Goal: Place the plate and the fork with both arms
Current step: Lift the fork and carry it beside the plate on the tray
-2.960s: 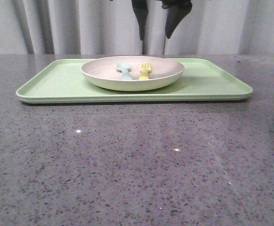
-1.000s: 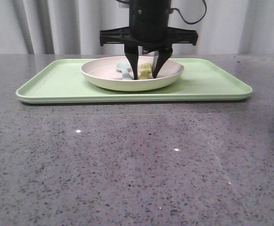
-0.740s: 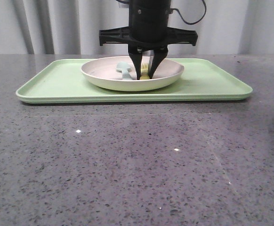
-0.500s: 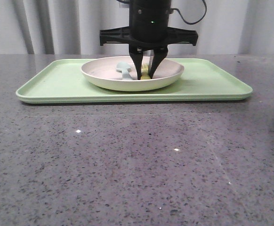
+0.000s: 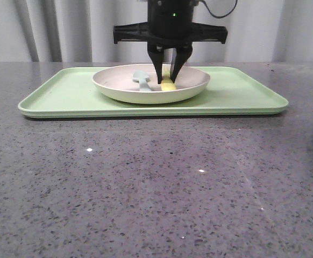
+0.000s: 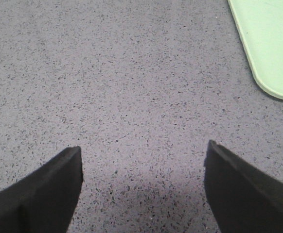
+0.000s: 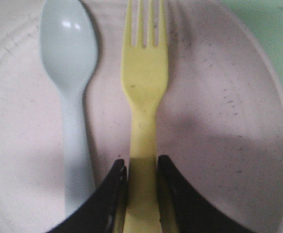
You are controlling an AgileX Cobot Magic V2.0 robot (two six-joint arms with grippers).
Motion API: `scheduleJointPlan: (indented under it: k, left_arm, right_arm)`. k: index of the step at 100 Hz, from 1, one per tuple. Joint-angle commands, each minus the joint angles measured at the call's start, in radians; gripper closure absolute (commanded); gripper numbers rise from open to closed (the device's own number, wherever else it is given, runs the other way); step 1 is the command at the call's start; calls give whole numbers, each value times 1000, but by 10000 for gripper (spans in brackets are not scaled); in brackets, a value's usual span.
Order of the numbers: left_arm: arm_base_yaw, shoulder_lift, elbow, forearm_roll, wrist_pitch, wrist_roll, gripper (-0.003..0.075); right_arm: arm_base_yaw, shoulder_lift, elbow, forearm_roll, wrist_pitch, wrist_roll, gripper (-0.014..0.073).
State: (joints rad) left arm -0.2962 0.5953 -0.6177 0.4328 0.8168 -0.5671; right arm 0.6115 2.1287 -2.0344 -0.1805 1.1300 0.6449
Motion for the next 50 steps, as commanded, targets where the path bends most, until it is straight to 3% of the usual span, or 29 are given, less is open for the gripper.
scheduleJointPlan:
  k: [1, 50]
  left_arm:
    - [1, 1, -29, 24, -56, -14, 207]
    - [1, 1, -29, 24, -56, -14, 207]
  right_arm:
    - [1, -67, -63, -15, 1, -7, 589]
    - [1, -127, -104, -67, 40, -77, 589]
